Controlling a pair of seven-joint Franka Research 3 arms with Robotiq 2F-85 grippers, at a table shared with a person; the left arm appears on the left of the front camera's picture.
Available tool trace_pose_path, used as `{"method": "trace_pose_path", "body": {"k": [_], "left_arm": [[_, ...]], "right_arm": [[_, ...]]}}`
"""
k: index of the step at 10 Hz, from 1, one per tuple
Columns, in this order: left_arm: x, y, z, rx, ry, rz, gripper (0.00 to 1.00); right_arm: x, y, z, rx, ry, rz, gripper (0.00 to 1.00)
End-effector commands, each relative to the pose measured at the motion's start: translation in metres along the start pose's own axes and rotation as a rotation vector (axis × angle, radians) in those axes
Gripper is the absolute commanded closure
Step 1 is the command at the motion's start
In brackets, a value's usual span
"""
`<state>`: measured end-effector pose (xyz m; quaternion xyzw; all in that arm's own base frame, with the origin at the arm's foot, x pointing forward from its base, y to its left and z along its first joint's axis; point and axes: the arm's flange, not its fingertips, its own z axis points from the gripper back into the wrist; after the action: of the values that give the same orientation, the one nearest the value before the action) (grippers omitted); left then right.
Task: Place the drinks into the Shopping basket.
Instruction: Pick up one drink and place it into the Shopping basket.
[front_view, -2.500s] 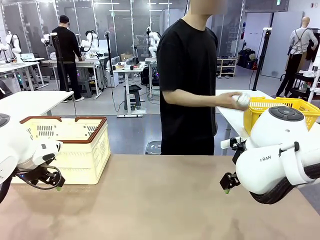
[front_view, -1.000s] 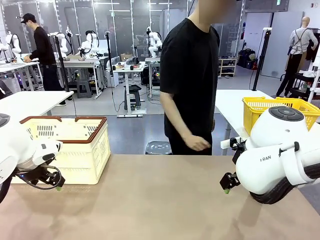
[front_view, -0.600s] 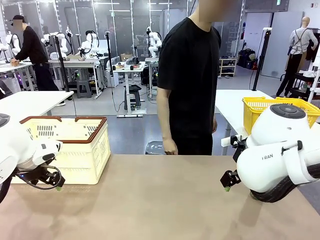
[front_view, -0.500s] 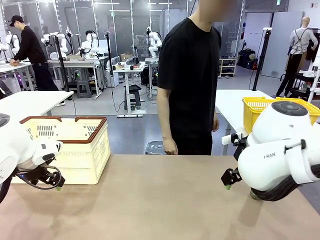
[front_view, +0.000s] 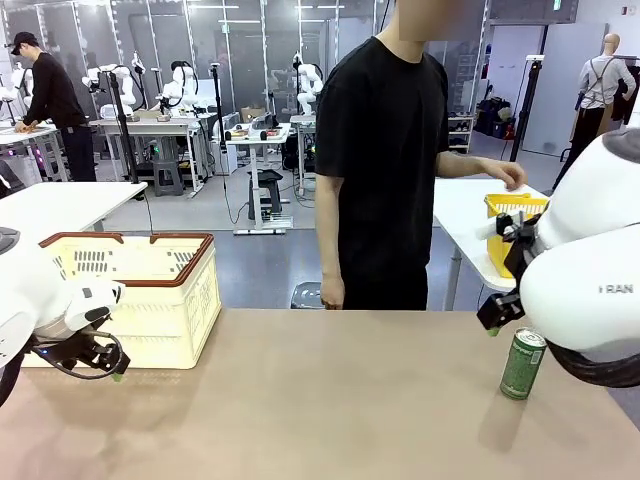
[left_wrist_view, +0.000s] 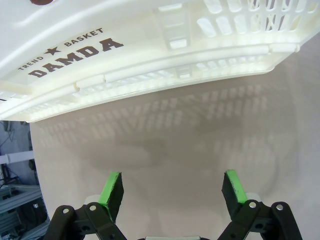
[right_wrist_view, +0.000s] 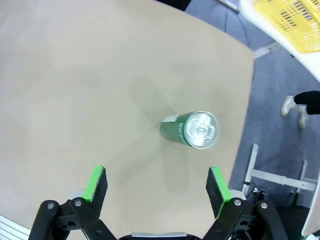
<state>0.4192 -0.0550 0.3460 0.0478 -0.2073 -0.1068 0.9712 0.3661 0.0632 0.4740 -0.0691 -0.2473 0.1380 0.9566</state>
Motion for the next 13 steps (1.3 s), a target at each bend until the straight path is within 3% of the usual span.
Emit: {"method": "trace_pose_path", "body": {"k": [1,5,9,10,13], "left_arm": [[-0.001,-0.001,-0.001,0.004,0.004,-0.004,0.00],[-0.001,-0.001,-0.001,0.004,0.004,-0.004,0.00],[-0.001,-0.001,-0.001,0.004,0.004,-0.004,0.00],[-0.001,-0.001,-0.001,0.004,0.004,-0.004,0.00],[-0.001,-0.001,-0.001,0.004,0.004,-0.004,0.00]], "right_arm": [[-0.012,-0.004,0.001,-0.044,0.012,-0.039,0.00],[-0.008,-0.029,-0.014,-0.038,-0.010,-0.055,0.00],[0.001,-0.055,-0.045,0.022,0.062,-0.072,0.00],[0.004,-0.064,-0.053,-0.006,0.061,-0.079,0.00],[0.015,-0.074,-0.072,0.070,0.065,-0.064,0.00]]}}
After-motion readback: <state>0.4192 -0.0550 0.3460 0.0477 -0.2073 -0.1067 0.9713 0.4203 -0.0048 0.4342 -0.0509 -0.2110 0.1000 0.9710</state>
